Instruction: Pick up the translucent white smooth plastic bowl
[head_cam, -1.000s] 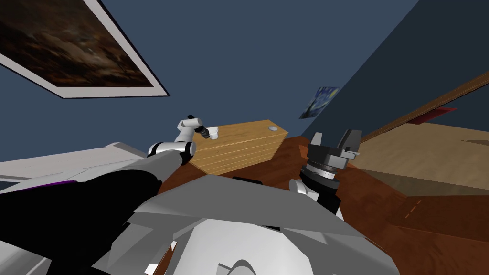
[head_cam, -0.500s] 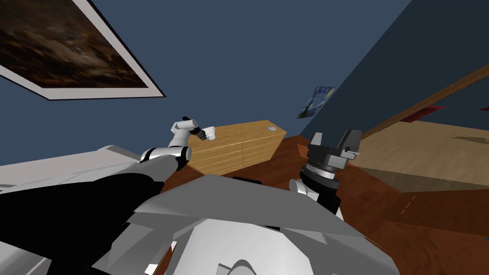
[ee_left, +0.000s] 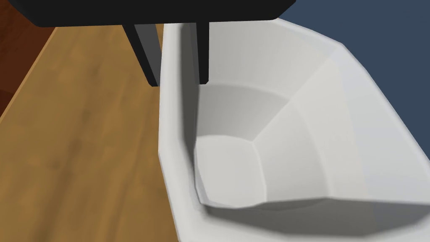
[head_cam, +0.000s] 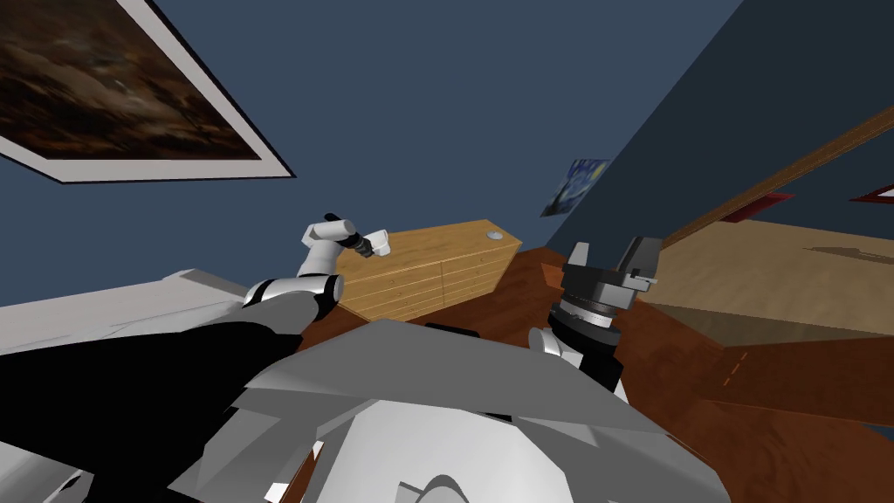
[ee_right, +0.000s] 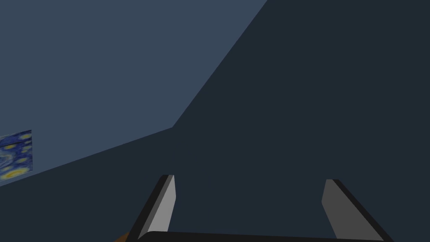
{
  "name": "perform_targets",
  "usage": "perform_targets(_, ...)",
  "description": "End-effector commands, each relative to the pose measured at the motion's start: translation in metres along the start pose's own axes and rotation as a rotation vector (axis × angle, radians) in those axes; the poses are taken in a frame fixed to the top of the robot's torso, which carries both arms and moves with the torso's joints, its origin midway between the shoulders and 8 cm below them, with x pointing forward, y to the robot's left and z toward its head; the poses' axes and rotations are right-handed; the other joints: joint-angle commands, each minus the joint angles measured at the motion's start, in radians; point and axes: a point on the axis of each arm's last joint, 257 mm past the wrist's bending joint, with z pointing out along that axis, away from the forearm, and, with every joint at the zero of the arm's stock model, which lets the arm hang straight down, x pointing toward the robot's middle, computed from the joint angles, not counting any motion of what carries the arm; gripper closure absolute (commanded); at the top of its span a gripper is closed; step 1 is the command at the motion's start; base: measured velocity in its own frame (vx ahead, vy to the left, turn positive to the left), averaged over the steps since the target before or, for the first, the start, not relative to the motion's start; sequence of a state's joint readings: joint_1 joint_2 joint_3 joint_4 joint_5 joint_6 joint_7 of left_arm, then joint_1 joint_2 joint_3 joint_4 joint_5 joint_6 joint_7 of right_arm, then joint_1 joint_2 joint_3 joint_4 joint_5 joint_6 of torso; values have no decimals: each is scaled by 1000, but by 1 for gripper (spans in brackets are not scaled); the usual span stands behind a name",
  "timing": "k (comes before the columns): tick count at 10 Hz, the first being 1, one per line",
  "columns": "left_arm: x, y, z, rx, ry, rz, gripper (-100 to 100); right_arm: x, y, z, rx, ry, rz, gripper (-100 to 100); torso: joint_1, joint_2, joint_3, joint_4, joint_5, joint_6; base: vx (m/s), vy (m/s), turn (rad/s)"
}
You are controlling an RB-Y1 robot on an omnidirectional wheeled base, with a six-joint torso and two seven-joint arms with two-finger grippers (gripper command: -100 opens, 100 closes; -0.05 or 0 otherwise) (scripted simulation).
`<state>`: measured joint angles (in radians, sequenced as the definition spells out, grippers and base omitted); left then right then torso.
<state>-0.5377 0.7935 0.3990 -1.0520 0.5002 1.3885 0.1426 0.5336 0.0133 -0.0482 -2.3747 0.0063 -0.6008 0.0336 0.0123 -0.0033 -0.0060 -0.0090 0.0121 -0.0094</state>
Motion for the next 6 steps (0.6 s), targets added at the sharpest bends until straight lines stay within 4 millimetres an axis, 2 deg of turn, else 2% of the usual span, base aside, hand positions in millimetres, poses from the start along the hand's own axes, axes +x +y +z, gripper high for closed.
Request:
perform_targets(1,-11,7,-1,1,-12,6,100,0,0,0,0,0,0,0,0,0,0,0,0,0,39,0,-2)
perform_targets(3,-10,3,-7,26,-14,26,100,0,0,0,0,0,0,0,1,2,1,0,0,-1,3,3,16)
perform_targets(4,-27,8,-18,10,-8,-25,100,0,0,0,0,0,0,0,0,4,2,1,-1,0,45,-16,-141)
perform_targets(6,-38,20,-17,9,-27,-4,100,0,0,0,0,0,0,0,-2,1,1,1,-2,1,52,-10,-35)
